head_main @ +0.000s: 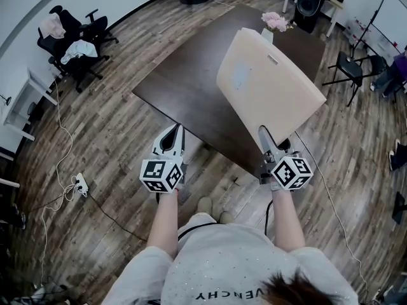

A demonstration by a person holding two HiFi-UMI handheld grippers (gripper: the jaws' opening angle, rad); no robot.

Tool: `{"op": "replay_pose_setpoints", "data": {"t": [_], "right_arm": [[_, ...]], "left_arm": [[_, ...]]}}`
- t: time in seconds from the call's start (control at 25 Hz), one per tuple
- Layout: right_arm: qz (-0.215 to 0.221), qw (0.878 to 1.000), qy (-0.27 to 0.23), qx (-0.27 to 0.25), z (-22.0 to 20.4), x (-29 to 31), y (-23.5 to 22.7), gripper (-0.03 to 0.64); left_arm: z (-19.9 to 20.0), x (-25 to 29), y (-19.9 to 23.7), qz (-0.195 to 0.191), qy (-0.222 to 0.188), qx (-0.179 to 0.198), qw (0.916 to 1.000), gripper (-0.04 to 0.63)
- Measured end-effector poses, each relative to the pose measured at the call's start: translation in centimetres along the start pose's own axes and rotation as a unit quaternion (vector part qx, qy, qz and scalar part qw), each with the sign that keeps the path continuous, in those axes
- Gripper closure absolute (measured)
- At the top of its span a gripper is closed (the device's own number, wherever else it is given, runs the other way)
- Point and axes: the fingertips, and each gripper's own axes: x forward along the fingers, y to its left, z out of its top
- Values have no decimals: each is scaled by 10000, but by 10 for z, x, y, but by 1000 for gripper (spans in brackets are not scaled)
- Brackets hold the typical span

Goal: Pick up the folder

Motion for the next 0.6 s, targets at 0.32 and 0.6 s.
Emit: {"op": "replay_pose_setpoints", "data": {"t": [0.32, 0.6], "right_arm": [[-19, 9996, -37, -272, 7, 2, 4, 348], [1, 9991, -219, -370, 20, 4, 8, 348]], "left_arm": [[11, 7, -1, -69, -75, 47, 9999, 597], [19, 14, -2, -154, -111, 81, 9998, 597]]}}
